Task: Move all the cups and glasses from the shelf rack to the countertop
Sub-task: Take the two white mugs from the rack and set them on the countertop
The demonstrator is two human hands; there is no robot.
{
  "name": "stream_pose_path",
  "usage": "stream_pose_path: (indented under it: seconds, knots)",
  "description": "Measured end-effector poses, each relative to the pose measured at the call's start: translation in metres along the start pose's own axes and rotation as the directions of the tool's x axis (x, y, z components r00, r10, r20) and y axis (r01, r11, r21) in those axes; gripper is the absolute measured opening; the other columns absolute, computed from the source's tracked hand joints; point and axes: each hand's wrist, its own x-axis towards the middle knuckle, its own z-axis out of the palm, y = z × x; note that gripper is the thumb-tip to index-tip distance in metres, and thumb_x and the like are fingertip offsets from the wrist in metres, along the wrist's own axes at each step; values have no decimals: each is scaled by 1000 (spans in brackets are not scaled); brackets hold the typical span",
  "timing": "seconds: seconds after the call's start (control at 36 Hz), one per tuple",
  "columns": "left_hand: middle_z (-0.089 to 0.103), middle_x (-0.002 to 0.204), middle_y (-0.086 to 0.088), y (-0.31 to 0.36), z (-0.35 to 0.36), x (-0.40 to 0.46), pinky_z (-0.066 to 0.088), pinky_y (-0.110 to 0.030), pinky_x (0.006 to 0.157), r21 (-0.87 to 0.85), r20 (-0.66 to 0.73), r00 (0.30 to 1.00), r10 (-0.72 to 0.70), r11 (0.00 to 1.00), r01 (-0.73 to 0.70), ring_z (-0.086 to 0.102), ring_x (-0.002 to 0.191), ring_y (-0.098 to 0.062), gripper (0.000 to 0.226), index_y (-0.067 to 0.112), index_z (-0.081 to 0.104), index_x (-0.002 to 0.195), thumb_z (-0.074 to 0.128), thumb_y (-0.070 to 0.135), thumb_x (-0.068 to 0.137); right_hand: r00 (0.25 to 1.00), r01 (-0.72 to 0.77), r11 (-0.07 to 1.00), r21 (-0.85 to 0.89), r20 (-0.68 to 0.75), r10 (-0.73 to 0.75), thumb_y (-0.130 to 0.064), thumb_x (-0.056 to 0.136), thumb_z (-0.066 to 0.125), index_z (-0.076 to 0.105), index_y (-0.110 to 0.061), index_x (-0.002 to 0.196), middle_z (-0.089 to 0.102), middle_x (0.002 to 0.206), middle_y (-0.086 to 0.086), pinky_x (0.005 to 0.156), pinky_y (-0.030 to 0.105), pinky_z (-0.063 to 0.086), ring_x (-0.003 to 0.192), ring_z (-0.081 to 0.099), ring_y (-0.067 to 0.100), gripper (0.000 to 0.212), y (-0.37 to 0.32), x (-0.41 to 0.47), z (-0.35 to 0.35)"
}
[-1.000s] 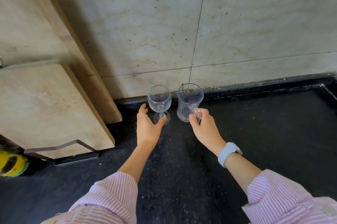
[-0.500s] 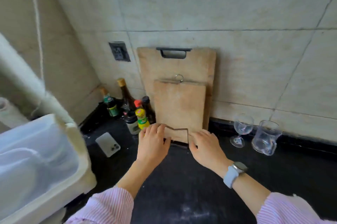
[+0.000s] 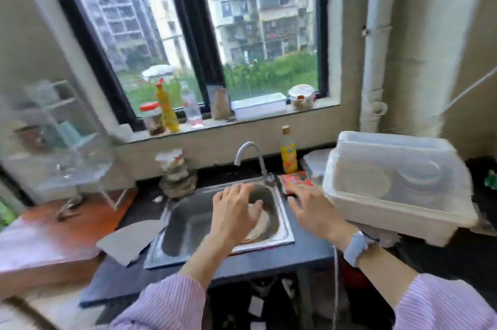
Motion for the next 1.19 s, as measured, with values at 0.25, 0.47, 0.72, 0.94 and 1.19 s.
stream_pose_path:
  seconds: [0.25,0.47,0.72,0.94,1.19]
  knots:
    - [56,128,-3,-230,-141,-134,36,-36,97,165,-188,881,-435,870,464,51,117,-24,46,18,49,128,50,39,88,890,359,920,156,239,-387,-23,92,45,54,-16,124,57,129,6,101,39,40,121,49,26,35,-245,40,149]
    - [57,126,-5,-355,-213,-212,37,-39,98,155,-313,701,-641,693,704,53,115,-24,41,16,51,125,48,37,90,711,545,782,300,329,-622,-24,93,43,55,-12,123,58,129,9,100,44,42,119,51,28,34,-402,58,241]
    - [60,122,-7,-502,-273,-170,42,-43,97,131,-405,647,-646,659,741,54,113,-25,40,13,53,123,49,34,90,613,656,676,337,285,-737,-21,93,41,60,-7,109,65,111,12,90,42,48,101,58,29,28,-525,159,320]
    - [58,125,-10,-608,-317,-93,47,-43,93,88,-442,670,-597,714,695,56,111,-28,41,10,51,125,50,30,91,635,704,661,261,188,-750,-16,91,43,60,-1,104,65,110,18,88,46,48,101,58,33,26,-605,269,356]
    - [57,126,-9,-721,-336,-20,48,-38,87,57,-464,716,-521,789,611,57,109,-26,38,12,52,125,49,30,91,733,634,724,274,88,-675,-16,96,35,59,-4,108,63,114,17,87,33,45,99,59,28,29,-655,364,391]
